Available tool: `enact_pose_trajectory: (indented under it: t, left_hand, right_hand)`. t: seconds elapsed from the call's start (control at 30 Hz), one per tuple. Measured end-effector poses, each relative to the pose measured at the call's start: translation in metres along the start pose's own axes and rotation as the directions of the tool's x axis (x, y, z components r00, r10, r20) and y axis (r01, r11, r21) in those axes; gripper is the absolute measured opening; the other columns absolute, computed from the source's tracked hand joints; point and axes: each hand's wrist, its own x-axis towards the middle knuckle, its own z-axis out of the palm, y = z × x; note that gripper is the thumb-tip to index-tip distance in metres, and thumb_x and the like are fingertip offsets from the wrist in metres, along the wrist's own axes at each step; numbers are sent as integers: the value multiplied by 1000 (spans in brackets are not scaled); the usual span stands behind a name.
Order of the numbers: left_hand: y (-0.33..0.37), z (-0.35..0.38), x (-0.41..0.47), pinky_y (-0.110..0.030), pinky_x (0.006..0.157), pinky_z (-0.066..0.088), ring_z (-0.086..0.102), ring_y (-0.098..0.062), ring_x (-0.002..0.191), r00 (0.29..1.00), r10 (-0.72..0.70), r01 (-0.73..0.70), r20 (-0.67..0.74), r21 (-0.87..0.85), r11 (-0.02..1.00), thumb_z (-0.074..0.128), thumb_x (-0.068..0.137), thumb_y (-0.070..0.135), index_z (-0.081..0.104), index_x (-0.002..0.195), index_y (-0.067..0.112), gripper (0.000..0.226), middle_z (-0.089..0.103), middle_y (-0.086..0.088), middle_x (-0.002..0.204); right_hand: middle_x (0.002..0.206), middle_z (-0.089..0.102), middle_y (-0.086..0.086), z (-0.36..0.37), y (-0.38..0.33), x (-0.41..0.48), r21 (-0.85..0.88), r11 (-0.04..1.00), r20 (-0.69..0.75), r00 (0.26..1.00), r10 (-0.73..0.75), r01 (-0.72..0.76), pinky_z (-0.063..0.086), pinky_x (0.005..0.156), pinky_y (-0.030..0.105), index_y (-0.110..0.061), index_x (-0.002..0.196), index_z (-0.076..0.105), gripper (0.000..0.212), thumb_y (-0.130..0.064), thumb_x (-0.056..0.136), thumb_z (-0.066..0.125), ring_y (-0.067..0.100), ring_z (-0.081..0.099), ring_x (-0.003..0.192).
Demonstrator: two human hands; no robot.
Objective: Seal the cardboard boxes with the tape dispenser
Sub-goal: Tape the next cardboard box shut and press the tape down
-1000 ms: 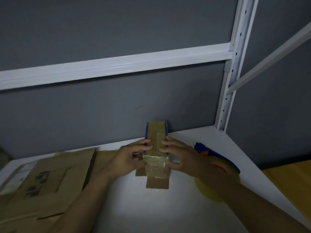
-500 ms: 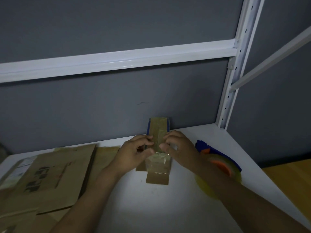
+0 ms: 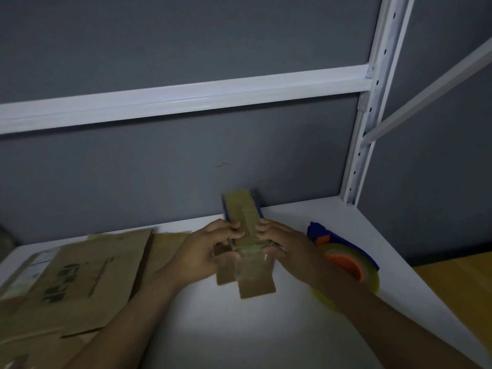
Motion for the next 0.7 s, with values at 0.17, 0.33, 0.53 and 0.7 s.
enact_pose_trajectory:
  t: [0.17, 0.33, 0.53, 0.7]
  left_hand:
    - [13, -23, 11, -38, 91, 47, 50, -10, 105, 983, 14, 43, -181, 307, 951, 31, 85, 79, 68, 118, 29, 71, 61, 14, 118]
    - [6, -21, 7, -25, 115, 12, 22, -19, 143, 891, -453, 447, -28, 219, 867, 16, 61, 99, 45, 142, 35, 107, 26, -2, 155]
    - [51, -7, -12, -37, 83, 47, 58, -27, 102, 897, -308, 441, -316, 616, 653, 27, 89, 74, 62, 125, 31, 66, 54, -8, 119]
    - [43, 4, -10, -49, 106, 33, 51, -37, 127, 982, -187, 139, 4, 652, 746, 12, 97, 66, 60, 131, 17, 77, 51, -15, 141]
  right_hand:
    - [129, 53, -3, -12, 0, -2, 188, 982, 40, 999, -33, 25, 32, 105, 10, -8, 119, 63, 32, -14, 88, 60, -11, 41, 124]
    - [107, 69, 11, -25, 10, 8, -27, 987, -98, 982, -159, 157, 34, 104, 13, -19, 97, 65, 12, -15, 86, 62, 2, 54, 115]
    - [128, 62, 5, -27, -24, 14, -453, 889, -117, 993, 18, -69, 22, 110, 41, -15, 117, 68, 40, -25, 87, 44, 26, 52, 127]
    - [159, 18, -7, -4, -52, 18, -569, 822, 151, 983, 103, 1, -6, 113, 31, -26, 151, 23, 92, -58, 80, -27, 14, 11, 147]
